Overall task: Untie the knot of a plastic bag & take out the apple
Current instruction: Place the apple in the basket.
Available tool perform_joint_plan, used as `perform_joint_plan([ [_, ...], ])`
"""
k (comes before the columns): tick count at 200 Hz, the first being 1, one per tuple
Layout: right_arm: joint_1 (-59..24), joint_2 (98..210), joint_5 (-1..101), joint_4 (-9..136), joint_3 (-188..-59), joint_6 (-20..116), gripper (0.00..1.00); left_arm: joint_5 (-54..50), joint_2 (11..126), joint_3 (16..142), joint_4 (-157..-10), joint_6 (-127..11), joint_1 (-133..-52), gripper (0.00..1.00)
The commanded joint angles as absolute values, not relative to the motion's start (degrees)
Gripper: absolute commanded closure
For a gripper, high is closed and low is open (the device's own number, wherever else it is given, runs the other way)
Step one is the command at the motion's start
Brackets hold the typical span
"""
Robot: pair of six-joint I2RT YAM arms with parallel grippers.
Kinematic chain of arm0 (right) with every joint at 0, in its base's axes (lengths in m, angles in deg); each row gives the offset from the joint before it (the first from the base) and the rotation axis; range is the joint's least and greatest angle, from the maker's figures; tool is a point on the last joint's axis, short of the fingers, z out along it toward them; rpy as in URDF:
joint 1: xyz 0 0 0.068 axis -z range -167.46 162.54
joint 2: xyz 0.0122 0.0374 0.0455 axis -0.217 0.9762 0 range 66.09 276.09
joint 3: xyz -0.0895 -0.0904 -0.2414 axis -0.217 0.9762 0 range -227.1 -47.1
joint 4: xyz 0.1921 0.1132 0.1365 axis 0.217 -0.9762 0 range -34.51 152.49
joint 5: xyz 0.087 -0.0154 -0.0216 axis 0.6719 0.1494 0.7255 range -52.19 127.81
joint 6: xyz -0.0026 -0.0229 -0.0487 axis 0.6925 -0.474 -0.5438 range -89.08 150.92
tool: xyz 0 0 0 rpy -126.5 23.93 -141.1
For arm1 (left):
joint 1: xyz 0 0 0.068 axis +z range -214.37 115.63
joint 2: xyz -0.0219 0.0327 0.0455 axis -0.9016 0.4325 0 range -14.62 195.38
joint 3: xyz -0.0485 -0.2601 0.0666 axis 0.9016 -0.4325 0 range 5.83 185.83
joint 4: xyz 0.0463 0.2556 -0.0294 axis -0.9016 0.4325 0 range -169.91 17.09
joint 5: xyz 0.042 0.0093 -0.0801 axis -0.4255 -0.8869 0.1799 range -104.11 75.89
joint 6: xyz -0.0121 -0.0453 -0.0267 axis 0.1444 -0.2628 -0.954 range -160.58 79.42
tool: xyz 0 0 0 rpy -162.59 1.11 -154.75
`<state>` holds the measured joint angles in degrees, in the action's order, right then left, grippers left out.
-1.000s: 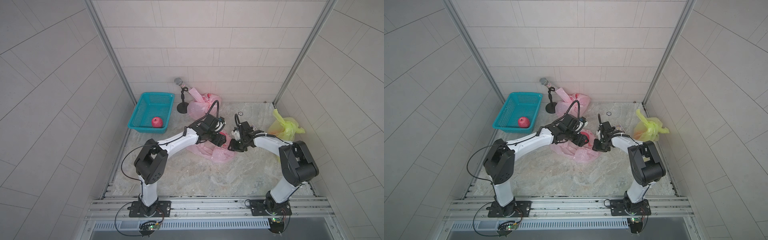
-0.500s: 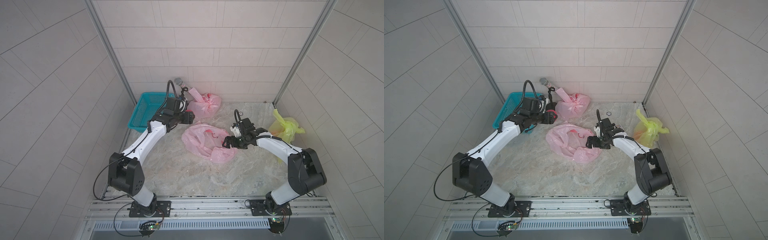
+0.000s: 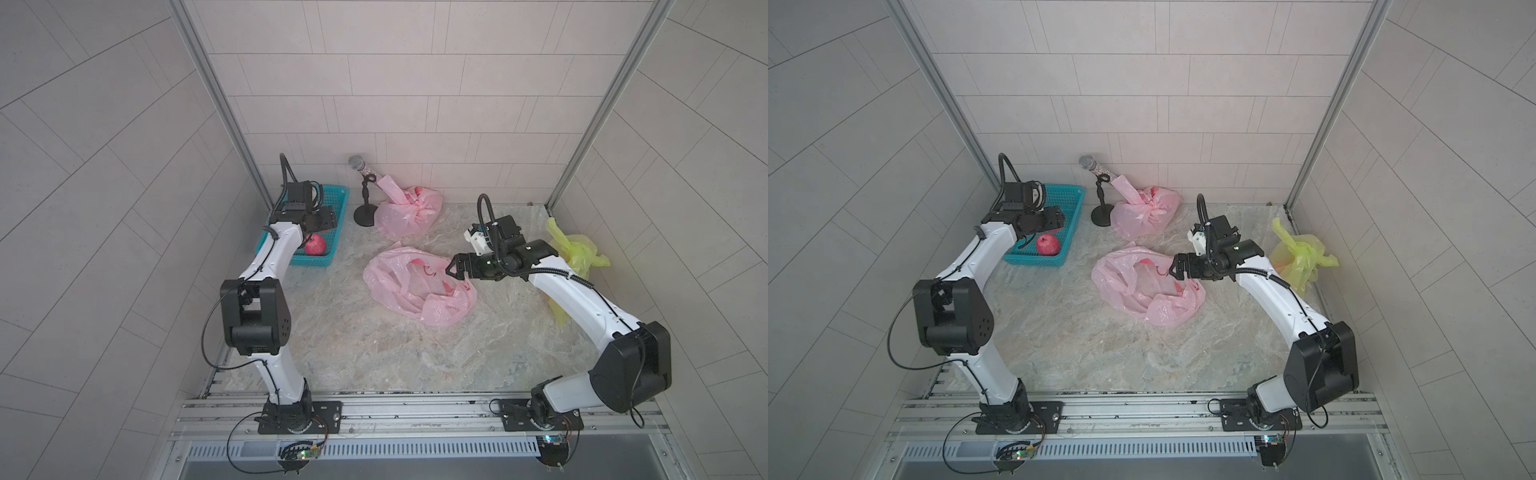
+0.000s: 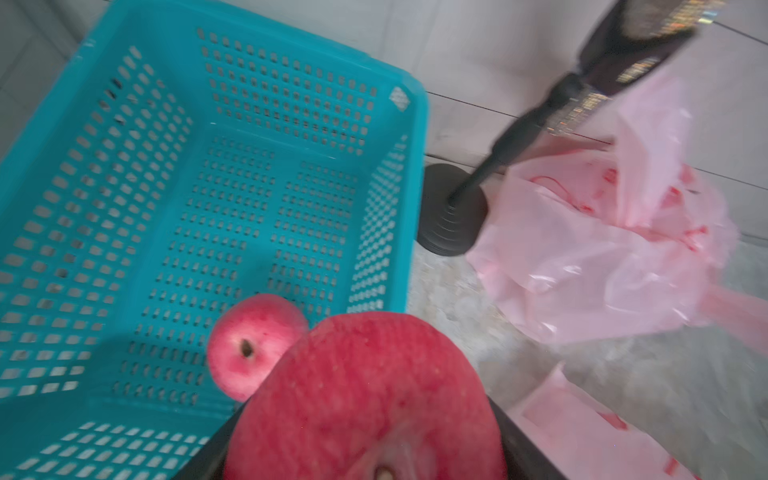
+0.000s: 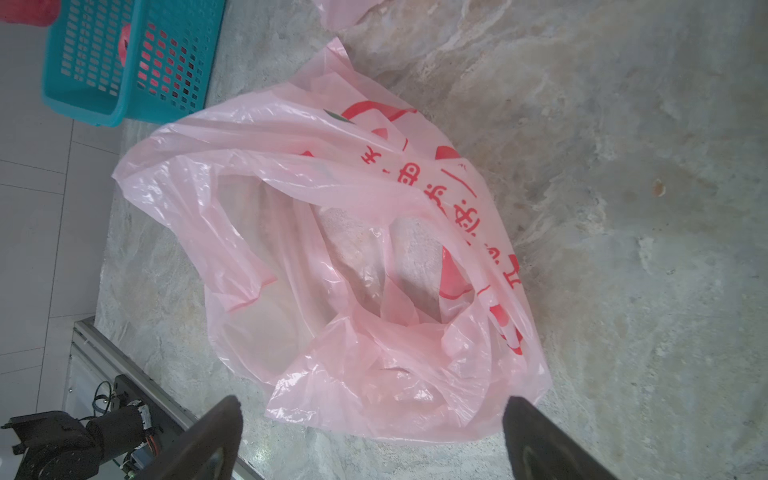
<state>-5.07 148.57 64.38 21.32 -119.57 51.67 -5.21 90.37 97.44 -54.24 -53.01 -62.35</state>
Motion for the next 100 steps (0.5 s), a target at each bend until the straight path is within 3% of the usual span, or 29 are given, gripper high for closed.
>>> perform_joint_plan([
  [1,-5.3,149.4,64.3,18.0,-122.2,49.9,0.00,-9.1,93.0,101.3,-52.8,-53.2,-59.8,0.41],
  [100,-5.3,160.0,65.8,15.3,-134.3,48.1,0.00,-13.6,104.8,107.6,-49.4,-51.8,-53.0,0.41],
])
